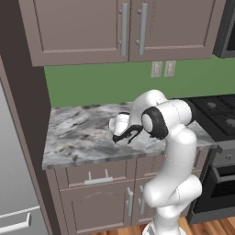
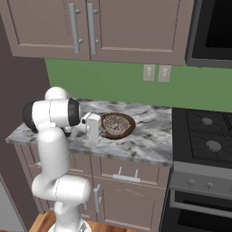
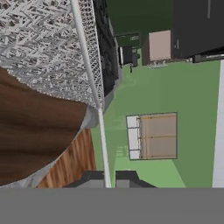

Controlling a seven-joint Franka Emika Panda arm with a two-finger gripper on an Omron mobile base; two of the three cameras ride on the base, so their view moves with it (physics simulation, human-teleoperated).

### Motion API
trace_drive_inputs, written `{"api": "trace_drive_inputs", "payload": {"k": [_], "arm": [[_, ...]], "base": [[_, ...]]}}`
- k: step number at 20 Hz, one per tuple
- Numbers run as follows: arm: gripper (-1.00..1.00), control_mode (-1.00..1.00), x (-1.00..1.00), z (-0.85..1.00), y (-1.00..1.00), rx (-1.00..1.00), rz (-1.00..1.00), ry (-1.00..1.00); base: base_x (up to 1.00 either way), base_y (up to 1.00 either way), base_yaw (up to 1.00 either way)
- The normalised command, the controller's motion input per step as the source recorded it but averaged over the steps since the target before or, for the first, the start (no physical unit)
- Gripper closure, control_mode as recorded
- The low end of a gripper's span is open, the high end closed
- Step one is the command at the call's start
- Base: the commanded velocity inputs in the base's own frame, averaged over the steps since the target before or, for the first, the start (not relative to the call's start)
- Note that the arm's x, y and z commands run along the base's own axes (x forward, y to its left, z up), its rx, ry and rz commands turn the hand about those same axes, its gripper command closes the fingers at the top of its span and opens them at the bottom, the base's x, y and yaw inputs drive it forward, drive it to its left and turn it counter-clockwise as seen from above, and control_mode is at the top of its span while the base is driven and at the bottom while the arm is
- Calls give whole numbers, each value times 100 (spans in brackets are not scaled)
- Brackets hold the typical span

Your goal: Open the cabinet and setup a tea strainer by placing it in the bowl upright.

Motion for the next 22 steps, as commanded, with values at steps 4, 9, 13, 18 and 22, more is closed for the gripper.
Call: {"api": "trace_drive_inputs", "payload": {"k": [4,9,13,18,22], "arm": [[100,-100,19,0,0,0,0,0],[100,-100,19,-4,0,0,0,-1],[100,-100,17,-9,0,0,0,-1],[100,-100,5,-4,0,0,0,0],[100,-100,0,0,0,0,0,0]], "base": [[0,0,0],[0,0,0],[0,0,0],[0,0,0],[0,0,0]]}}
